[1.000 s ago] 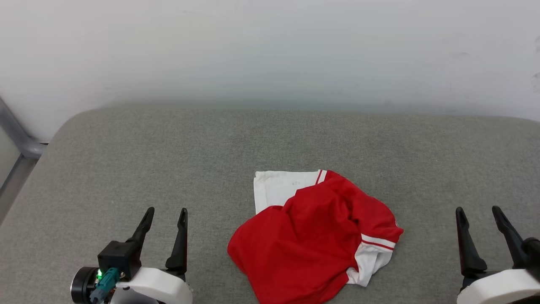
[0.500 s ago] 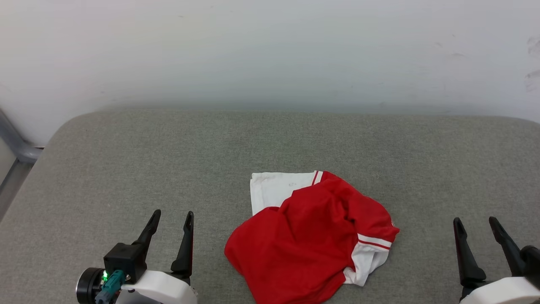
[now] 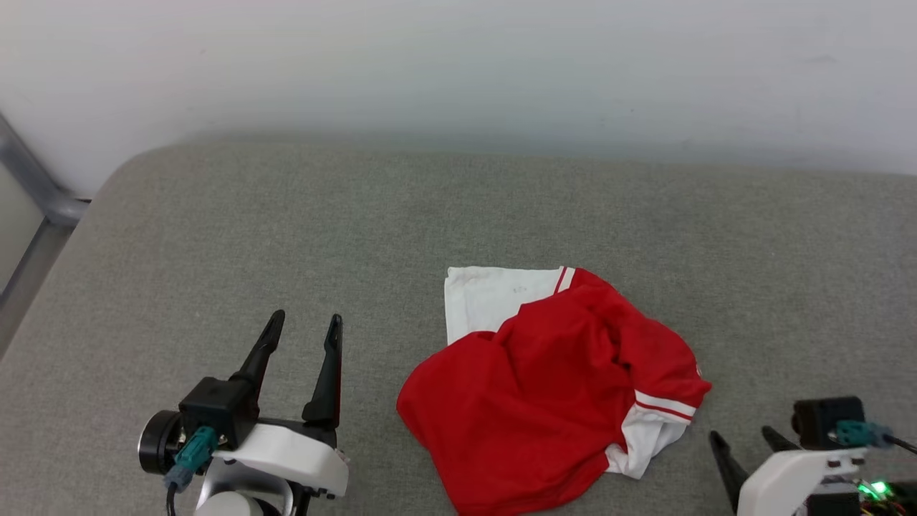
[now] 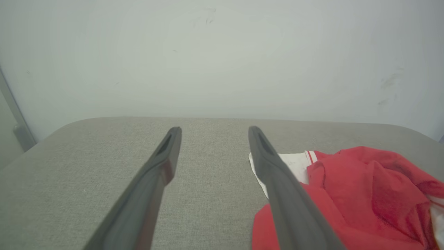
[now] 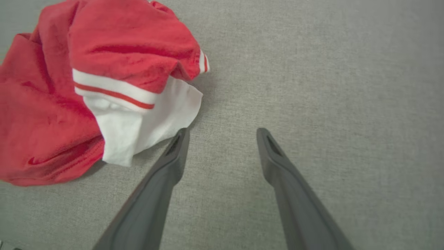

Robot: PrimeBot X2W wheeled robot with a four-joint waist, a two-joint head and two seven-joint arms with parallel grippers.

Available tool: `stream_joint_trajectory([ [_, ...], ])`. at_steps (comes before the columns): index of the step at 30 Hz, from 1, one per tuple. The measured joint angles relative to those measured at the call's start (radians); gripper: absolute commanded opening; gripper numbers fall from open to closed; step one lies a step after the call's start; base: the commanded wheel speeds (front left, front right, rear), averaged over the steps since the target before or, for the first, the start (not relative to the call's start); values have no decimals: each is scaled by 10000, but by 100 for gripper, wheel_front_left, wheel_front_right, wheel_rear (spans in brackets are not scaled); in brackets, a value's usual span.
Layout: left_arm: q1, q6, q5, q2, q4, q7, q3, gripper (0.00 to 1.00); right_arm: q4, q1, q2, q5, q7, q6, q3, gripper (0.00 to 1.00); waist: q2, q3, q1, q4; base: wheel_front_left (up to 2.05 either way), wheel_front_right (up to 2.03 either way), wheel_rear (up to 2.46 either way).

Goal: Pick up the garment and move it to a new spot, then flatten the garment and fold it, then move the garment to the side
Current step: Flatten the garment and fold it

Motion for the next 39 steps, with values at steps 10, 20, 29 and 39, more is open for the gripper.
stream_joint_trajectory([
  [10,-749,-267,201,-324,-142,-17,171,100,1419,-1872,-811,533,1557,2,1595,100,0,1255,1,468,0,0,0],
  [20,-874,-596,474,-669,2,-31,594,100,2579,-2568,-1467,1588,2458,-21,2522,0,0,1747,0,678,0,0,0],
  [29,-732,-779,709,-911,194,-42,872,100,1852,-2865,-1902,1455,1687,6,2178,0,0,1400,1,358,0,0,0],
  [39,-579,-865,823,-1043,209,-42,957,100,1181,-3108,-2169,646,1404,4,-840,0,0,1234,0,30,0,0,0],
])
